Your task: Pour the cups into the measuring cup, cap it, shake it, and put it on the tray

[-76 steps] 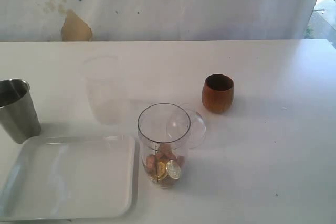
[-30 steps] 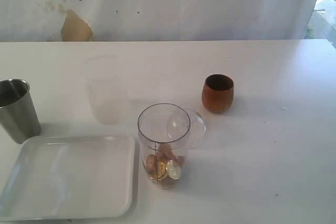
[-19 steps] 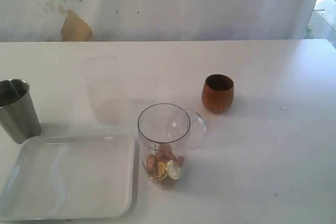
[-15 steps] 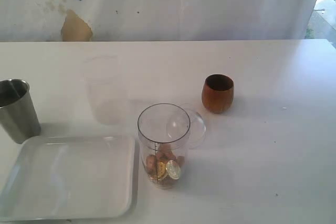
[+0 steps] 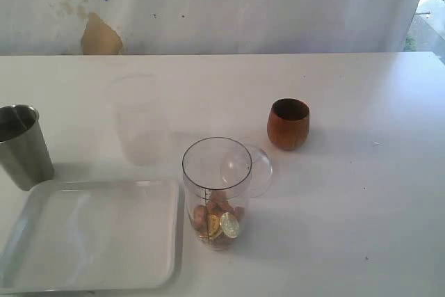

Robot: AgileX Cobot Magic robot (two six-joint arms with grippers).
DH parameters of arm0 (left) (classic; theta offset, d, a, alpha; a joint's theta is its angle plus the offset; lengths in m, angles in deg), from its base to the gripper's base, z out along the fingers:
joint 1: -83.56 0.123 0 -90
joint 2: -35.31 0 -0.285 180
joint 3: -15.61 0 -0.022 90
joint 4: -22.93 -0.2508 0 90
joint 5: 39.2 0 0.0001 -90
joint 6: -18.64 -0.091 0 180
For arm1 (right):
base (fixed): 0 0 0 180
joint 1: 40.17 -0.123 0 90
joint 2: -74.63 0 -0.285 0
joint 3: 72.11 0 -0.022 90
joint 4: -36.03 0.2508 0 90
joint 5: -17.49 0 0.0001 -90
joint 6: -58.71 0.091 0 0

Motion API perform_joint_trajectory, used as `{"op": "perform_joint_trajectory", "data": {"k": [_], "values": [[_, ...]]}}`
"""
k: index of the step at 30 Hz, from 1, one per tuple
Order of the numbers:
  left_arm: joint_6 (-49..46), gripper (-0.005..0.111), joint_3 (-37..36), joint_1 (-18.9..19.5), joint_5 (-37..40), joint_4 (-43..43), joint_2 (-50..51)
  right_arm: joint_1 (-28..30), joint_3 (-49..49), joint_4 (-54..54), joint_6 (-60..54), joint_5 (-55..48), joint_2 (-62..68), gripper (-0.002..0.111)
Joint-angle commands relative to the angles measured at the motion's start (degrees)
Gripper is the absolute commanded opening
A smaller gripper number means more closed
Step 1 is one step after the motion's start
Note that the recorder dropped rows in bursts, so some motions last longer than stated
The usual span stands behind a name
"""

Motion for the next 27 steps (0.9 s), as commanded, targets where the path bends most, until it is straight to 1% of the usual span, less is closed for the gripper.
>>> {"op": "perform_joint_trajectory", "data": {"k": [1, 5, 9, 12, 16, 21, 27], "values": [[-6.22, 0.105, -0.25, -0.12, -7.29, 0.01, 11.71, 0.19, 0.18, 0.02, -0.28, 0.04, -0.33, 0.000], [-12.42, 0.105, -0.25, -0.12, -12.96, 3.66, 21.23, 0.19, 0.18, 0.02, -0.28, 0.04, -0.33, 0.000], [-16.78, 0.105, -0.25, -0.12, -19.71, 6.06, 30.17, 0.19, 0.18, 0.02, -0.28, 0.04, -0.33, 0.000], [-19.31, 0.105, -0.25, -0.12, -23.17, 7.09, 35.56, 0.19, 0.18, 0.02, -0.28, 0.04, -0.33, 0.000], [-21.38, 0.105, -0.21, -0.12, -24.85, 7.63, 42.30, 0.19, 0.18, 0.02, -0.28, 0.04, -0.33, 0.000], [-21.55, 0.105, 2.77, -0.12, -29.48, 8.62, 50.23, 0.19, 0.18, 0.02, -0.28, 0.04, -0.33, 0.000], [-21.94, 0.105, 7.37, -0.12, -30.05, 8.90, 59.11, 0.19, 0.18, 0.02, -0.28, 0.04, -0.33, 0.000]]}}
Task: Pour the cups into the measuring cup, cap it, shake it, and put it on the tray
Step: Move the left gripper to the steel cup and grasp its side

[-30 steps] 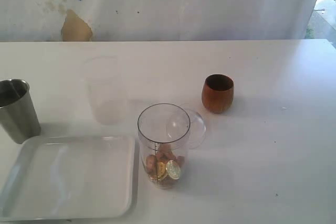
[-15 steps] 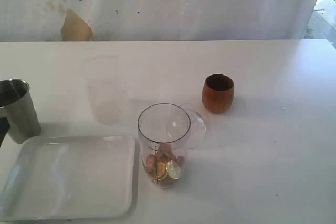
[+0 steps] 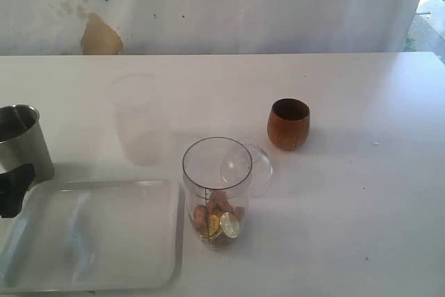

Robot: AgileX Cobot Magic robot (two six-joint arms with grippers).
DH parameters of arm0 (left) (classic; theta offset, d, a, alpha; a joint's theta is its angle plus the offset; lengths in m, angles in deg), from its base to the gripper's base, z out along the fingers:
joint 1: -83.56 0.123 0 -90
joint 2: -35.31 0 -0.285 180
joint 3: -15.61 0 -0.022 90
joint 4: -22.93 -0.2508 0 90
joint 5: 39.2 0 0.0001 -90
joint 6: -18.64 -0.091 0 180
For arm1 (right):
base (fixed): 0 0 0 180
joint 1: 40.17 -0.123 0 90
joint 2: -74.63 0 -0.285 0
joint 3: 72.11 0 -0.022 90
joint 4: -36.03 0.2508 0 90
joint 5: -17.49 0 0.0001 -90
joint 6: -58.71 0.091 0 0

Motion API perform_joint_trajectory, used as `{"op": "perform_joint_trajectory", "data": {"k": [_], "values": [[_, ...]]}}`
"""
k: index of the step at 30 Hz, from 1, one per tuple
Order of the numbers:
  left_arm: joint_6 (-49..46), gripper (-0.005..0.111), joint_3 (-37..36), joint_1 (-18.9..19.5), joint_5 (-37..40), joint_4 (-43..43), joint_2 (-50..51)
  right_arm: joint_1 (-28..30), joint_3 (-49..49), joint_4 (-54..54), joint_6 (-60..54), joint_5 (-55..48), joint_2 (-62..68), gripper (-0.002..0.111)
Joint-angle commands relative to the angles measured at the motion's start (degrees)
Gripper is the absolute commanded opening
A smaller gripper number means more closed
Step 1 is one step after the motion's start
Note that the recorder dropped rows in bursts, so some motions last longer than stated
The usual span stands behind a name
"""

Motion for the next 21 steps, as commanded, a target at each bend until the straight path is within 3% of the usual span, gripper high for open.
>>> {"op": "perform_joint_trajectory", "data": {"k": [1, 7, 21], "values": [[-0.59, 0.105, 3.23, -0.12, -1.30, 1.17, 5.95, 0.19, 0.18, 0.02, -0.28, 0.04, -0.33, 0.000], [-1.94, 0.105, 6.78, -0.12, -6.32, 2.44, 12.48, 0.19, 0.18, -0.08, -0.28, 0.04, -0.33, 0.000], [-2.21, 0.105, 13.07, -0.12, -9.19, 2.66, 22.35, 0.19, 0.18, -0.08, -0.28, 0.04, -0.33, 0.000]]}}
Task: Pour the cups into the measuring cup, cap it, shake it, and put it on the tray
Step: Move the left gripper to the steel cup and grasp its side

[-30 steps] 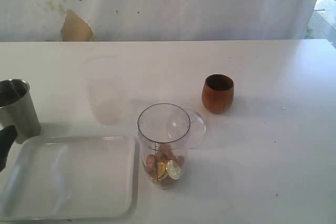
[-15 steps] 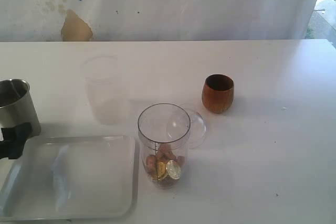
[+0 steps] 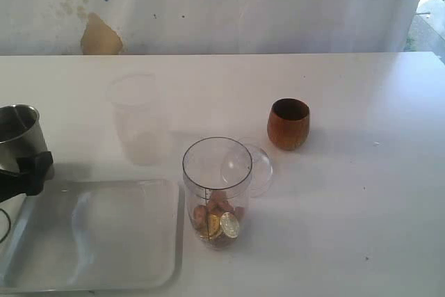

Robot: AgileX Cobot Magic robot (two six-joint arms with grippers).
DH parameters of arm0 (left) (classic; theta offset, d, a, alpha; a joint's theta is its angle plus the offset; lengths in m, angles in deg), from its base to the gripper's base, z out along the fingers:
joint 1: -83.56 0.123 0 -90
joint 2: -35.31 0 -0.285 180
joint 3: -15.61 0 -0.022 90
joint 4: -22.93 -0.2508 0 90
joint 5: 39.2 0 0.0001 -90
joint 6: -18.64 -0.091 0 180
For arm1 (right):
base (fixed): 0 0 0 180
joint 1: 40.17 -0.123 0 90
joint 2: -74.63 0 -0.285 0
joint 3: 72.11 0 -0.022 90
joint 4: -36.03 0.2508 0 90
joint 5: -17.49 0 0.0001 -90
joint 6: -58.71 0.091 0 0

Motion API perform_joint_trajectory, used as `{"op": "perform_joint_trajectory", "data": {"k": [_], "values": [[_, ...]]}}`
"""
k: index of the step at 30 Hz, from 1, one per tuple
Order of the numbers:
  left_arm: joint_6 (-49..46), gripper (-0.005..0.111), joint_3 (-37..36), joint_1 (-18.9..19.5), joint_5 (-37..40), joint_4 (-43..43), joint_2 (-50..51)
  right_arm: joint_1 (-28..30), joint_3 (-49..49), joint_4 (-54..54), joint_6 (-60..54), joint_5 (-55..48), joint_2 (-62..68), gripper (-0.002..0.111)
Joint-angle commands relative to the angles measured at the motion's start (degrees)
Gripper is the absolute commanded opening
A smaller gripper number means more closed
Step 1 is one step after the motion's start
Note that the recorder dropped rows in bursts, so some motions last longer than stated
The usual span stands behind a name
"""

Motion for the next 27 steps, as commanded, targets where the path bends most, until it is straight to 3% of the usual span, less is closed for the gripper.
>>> {"op": "perform_joint_trajectory", "data": {"k": [1, 27], "values": [[-0.31, 0.105, 1.93, -0.12, -1.52, 1.15, 1.93, 0.19, 0.18, -0.08, -0.28, 0.04, -0.33, 0.000], [-0.31, 0.105, 8.01, -0.12, 1.47, -0.10, 3.63, 0.19, 0.18, -0.08, -0.28, 0.04, -0.33, 0.000]]}}
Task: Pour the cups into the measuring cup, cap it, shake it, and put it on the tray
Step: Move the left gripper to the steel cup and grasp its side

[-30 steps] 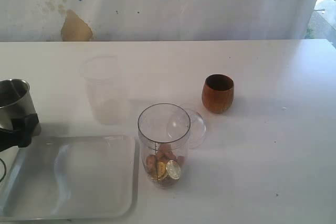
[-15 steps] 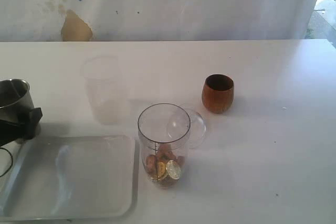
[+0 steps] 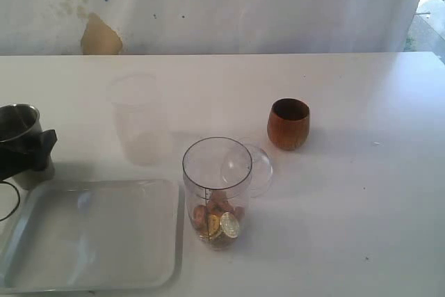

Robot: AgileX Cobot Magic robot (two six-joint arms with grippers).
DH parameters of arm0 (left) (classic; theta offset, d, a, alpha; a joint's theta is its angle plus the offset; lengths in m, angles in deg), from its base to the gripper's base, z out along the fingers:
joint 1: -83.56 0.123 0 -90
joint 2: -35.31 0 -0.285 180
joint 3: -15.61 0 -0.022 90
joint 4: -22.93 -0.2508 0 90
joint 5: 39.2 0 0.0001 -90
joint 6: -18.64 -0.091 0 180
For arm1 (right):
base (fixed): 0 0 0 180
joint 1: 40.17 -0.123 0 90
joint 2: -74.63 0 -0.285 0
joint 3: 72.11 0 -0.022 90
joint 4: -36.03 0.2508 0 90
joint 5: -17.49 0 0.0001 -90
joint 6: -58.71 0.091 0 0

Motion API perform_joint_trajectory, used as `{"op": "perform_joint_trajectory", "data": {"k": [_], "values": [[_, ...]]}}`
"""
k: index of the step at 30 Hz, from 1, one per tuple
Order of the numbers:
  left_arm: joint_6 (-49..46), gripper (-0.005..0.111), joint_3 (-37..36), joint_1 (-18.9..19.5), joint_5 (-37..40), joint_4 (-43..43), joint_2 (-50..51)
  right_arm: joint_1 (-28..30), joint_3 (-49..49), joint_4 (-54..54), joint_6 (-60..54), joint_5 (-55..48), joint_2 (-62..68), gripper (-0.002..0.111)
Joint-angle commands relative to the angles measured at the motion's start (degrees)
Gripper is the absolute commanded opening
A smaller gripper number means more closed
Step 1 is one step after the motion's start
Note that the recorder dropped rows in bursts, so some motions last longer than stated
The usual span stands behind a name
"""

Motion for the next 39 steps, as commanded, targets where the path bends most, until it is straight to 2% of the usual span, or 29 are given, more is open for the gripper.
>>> {"op": "perform_joint_trajectory", "data": {"k": [1, 30, 31, 33, 37, 38, 39], "values": [[-0.05, 0.105, 0.12, -0.12, 1.62, -0.39, 0.32, 0.19, 0.18, -0.08, -0.28, 0.04, -0.33, 0.000], [-3.23, 0.102, 0.12, -0.12, -0.11, -0.89, 0.32, 0.19, 0.18, -0.08, -0.28, 0.04, -0.33, 0.000], [-3.23, 0.098, 0.12, -0.12, -0.11, -0.91, 0.32, 0.19, 0.18, -0.08, -0.28, 0.04, -0.33, 0.000], [-3.23, 0.081, 0.12, -0.12, -0.11, -1.14, 0.32, 0.19, 0.18, -0.08, -0.28, 0.04, -0.33, 0.000], [-3.23, 0.029, 0.12, -0.12, 0.14, -7.48, 0.32, 0.19, 0.18, -0.08, -0.28, 0.04, -0.33, 0.000], [-3.23, 0.011, 0.12, -0.12, 0.14, -9.93, 0.32, 0.19, 0.18, -0.08, -0.28, 0.04, -0.33, 0.000], [-3.77, 0.001, 0.12, -0.12, 0.14, -12.38, 0.32, 0.19, 0.18, -0.08, -0.28, 0.04, -0.33, 0.000]]}}
